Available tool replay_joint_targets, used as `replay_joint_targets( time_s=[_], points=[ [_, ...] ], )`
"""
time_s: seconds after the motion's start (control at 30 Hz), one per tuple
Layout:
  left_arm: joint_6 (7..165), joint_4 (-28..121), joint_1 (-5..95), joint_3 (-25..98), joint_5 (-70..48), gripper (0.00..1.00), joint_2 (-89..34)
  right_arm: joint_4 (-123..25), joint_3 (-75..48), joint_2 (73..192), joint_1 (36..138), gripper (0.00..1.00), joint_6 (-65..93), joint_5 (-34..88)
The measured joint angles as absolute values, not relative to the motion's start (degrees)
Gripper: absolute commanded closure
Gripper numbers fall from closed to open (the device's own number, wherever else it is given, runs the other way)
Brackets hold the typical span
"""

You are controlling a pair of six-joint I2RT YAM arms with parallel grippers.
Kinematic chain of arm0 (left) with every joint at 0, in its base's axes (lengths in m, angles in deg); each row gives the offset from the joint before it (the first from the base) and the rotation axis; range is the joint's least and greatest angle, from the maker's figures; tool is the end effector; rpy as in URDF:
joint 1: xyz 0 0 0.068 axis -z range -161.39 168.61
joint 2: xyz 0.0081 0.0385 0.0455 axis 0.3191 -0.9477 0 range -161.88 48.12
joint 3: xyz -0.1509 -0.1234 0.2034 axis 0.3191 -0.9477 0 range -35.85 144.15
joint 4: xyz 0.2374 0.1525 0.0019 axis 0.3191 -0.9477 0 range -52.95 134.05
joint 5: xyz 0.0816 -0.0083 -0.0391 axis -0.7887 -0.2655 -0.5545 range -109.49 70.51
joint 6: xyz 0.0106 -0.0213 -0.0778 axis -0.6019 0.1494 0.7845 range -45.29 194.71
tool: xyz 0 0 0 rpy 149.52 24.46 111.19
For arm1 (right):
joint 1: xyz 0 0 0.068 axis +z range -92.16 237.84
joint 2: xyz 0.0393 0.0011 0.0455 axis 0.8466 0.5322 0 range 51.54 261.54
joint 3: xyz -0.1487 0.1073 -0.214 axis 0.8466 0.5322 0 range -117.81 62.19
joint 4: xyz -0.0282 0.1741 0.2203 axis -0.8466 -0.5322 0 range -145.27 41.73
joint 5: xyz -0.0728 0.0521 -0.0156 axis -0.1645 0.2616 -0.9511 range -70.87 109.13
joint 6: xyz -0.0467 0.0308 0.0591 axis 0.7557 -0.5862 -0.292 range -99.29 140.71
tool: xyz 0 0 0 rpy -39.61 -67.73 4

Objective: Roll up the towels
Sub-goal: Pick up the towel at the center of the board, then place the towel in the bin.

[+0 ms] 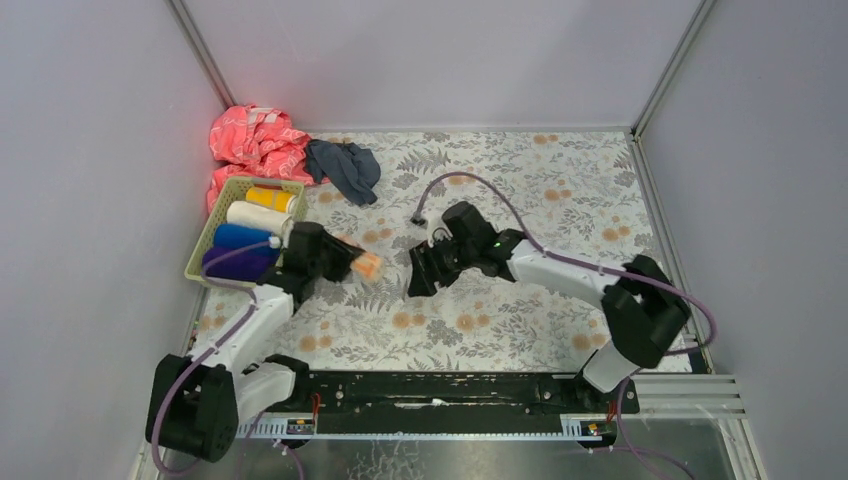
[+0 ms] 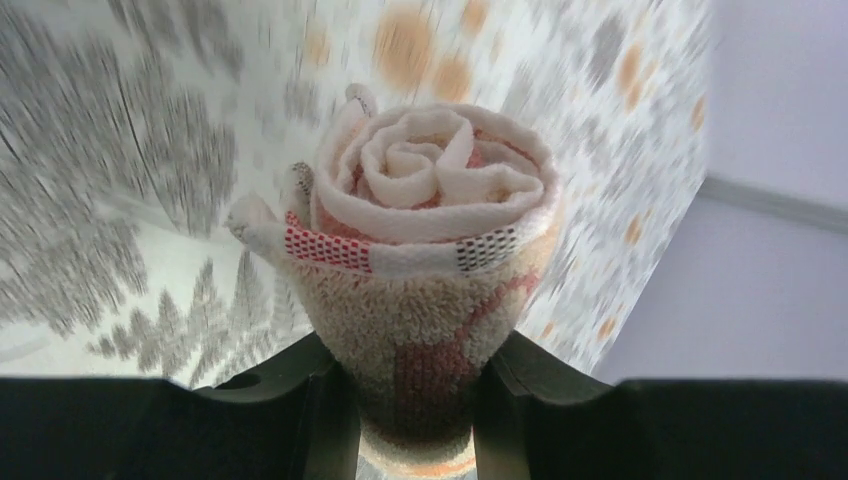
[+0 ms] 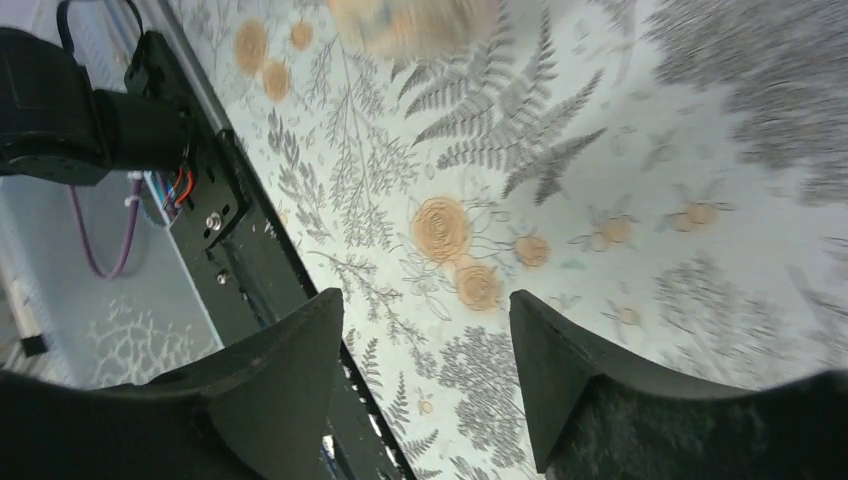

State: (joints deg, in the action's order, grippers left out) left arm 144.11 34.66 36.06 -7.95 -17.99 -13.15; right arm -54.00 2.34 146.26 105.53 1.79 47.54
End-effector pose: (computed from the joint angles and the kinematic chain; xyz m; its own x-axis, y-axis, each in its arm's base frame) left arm 0.2386 -0.0770 0.1582 -0.5257 -0.8156 -0.2417 -0.4944 0.5241 -0.6935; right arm 0.2439 0.3177 0.1939 -0.7042 -0.3498 -0.6179 -0.7032 0.4635 0.5391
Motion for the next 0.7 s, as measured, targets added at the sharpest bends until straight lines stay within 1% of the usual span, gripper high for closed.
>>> replay_joint_targets(
  time_s=[0.17, 0.3, 0.43, 0.53, 0.7],
  points=[
    [136.44, 28.34, 22.46, 2.68, -16.68, 0.72, -13.2, -56.04, 3.67, 137.38, 102.84, 0.25, 5.6, 42.62],
    [130.34, 25.5, 11.3, 11.66, -13.97, 0.71, -17.59, -56.6, 6.29, 134.0, 101.53, 0.23, 8.11, 40.37],
    [126.32, 25.48, 1.88, 19.53, -10.32, 0.71, -25.59, -57.02, 8.96, 133.43, 101.18, 0.22, 9.44, 38.66],
    [124.97, 26.44, -3.39, 24.51, -7.13, 0.71, -33.0, -57.26, 9.9, 133.43, 101.18, 0.21, 10.32, 37.88],
    [124.18, 29.63, -8.33, 31.79, -2.41, 0.71, -46.62, -57.33, 10.16, 133.16, 101.15, 0.21, 11.37, 36.26]
  ],
)
